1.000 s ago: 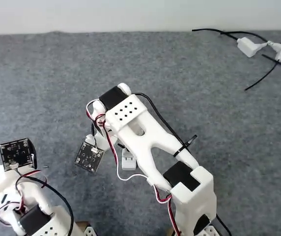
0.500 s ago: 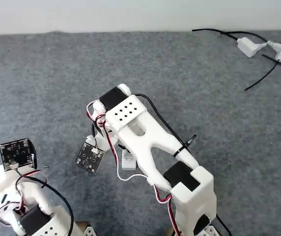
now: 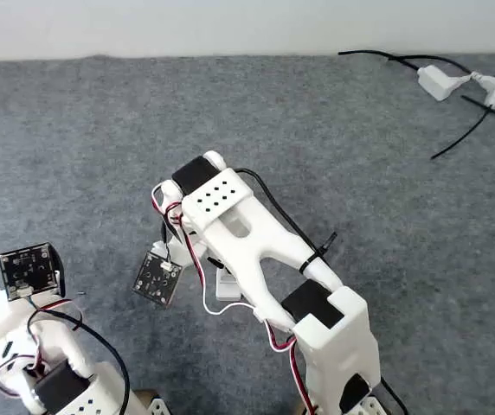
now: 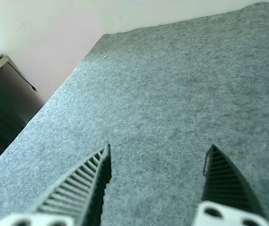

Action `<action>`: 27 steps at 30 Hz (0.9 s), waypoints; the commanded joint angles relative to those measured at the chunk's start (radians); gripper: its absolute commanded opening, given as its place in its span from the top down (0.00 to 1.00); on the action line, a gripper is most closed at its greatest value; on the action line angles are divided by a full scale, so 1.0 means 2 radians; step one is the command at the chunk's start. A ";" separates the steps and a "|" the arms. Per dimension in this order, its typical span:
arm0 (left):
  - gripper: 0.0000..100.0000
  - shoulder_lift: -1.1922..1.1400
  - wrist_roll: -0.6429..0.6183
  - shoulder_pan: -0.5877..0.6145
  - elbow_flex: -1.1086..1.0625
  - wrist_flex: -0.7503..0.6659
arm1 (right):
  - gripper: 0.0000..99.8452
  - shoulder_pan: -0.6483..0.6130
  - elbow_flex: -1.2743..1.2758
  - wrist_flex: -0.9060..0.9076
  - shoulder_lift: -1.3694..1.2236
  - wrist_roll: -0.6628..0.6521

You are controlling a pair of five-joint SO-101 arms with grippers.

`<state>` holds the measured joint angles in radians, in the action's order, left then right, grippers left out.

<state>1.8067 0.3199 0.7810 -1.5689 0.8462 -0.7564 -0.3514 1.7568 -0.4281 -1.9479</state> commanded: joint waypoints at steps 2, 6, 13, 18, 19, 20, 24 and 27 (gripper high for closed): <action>0.69 0.007 0.000 0.000 0.007 -0.014 | 0.99 -0.001 -0.003 0.020 0.002 0.007; 0.69 0.007 0.000 0.000 0.007 -0.014 | 0.99 -0.003 -0.002 0.020 0.000 0.007; 0.69 0.007 0.000 0.000 0.007 -0.014 | 0.99 -0.009 0.007 0.020 -0.033 0.030; 0.69 0.007 0.000 0.000 -0.001 -0.015 | 0.99 -0.010 0.007 0.020 -0.053 0.031; 0.69 0.007 0.000 0.000 -0.001 -0.015 | 0.99 -0.010 0.007 0.020 -0.056 0.031; 0.69 0.007 0.000 0.000 -0.001 -0.015 | 0.99 -0.010 0.007 0.019 -0.059 0.031; 0.69 0.007 0.000 0.000 -0.001 -0.015 | 0.99 -0.017 0.007 0.019 -0.075 0.032; 0.69 0.007 0.000 0.000 -0.002 -0.015 | 0.99 -0.020 0.006 0.018 -0.092 0.034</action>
<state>1.8067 0.3199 0.7810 -1.5827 0.8462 -0.7718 -0.3560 1.7568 -0.5524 -1.8957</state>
